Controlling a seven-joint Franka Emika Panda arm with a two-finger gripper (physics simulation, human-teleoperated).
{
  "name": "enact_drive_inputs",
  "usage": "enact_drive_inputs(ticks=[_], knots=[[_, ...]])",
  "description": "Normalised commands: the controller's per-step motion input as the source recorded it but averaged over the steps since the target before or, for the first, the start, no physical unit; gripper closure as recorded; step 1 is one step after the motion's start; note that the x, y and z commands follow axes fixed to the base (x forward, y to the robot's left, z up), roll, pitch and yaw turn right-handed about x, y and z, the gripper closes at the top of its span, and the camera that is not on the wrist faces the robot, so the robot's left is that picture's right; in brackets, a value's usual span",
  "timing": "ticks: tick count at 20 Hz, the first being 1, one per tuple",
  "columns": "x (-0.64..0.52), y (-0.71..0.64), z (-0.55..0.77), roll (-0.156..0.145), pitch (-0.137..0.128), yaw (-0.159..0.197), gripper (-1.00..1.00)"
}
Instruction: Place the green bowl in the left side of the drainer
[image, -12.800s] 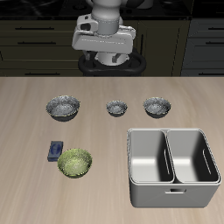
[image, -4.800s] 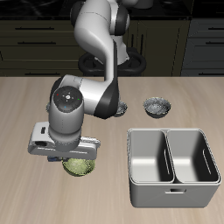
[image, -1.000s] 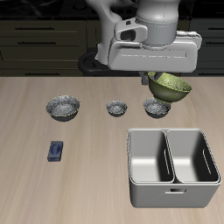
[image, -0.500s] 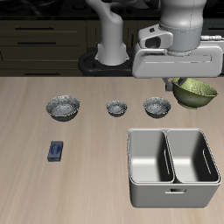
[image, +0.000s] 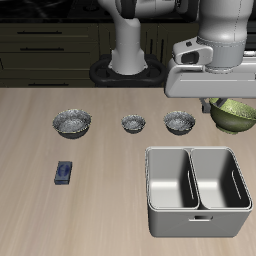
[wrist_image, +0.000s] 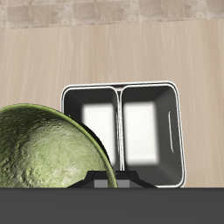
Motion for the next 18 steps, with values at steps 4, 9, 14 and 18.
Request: enact_drive_inputs(ticks=[4, 9, 14, 18], knots=[[-0.03, 0.21, 0.03, 0.010, -0.010, 0.015, 1.00], [0.02, 0.12, -0.05, 0.004, 0.003, 0.014, 1.00], [0.04, 0.22, -0.19, 0.005, 0.011, 0.017, 1.00], [0.14, 0.05, -0.25, -0.008, 0.017, 0.013, 1.00]])
